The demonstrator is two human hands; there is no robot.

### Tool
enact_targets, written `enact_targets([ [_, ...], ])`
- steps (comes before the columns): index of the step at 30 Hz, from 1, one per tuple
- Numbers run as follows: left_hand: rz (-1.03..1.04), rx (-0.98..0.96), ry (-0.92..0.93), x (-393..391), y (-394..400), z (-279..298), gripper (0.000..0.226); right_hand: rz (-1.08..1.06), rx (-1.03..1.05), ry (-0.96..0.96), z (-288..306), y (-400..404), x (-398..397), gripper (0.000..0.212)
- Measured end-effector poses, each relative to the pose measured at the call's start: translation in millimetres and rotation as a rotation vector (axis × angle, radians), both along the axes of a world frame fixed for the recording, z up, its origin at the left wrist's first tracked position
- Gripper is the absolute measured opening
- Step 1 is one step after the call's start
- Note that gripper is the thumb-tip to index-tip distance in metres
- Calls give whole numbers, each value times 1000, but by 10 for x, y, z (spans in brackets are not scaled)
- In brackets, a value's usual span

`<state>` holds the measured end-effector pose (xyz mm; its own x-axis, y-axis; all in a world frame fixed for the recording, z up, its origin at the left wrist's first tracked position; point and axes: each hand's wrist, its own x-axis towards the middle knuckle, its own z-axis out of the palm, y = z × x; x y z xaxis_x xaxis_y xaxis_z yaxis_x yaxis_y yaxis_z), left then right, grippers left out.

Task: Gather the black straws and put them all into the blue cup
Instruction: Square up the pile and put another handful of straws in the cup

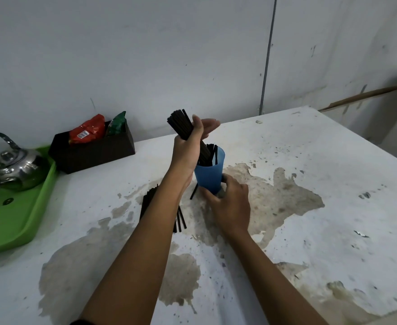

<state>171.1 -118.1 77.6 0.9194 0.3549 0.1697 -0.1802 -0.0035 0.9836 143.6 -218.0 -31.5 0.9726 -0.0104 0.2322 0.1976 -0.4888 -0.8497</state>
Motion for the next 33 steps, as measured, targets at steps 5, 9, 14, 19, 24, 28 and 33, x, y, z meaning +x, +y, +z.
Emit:
enact_targets([
  [5, -32, 201, 118, -6, 23, -80, 51, 13, -18, 0, 23, -4, -17, 53],
  [9, -91, 269, 239, -17, 49, -110, 48, 13, -41, -1, 4, 0, -6, 52],
  [14, -102, 293, 334, -16, 121, -186, 49, 10, -56, -7, -4, 5, 1, 51],
  [19, -113, 362, 299, -14, 118, -193, 82, 9, -66, -11, -6, 6, 3, 50],
  [24, -121, 338, 278, -46, 125, -220, 84, 8, -65, -11, -10, -1, -3, 51],
  [28, -72, 310, 235, -20, 168, -252, 57, 2, -64, -7, -6, 10, -7, 54],
  [33, -19, 356, 216, 2, 233, -306, 49, -1, -60, 0, 0, 9, -8, 55],
])
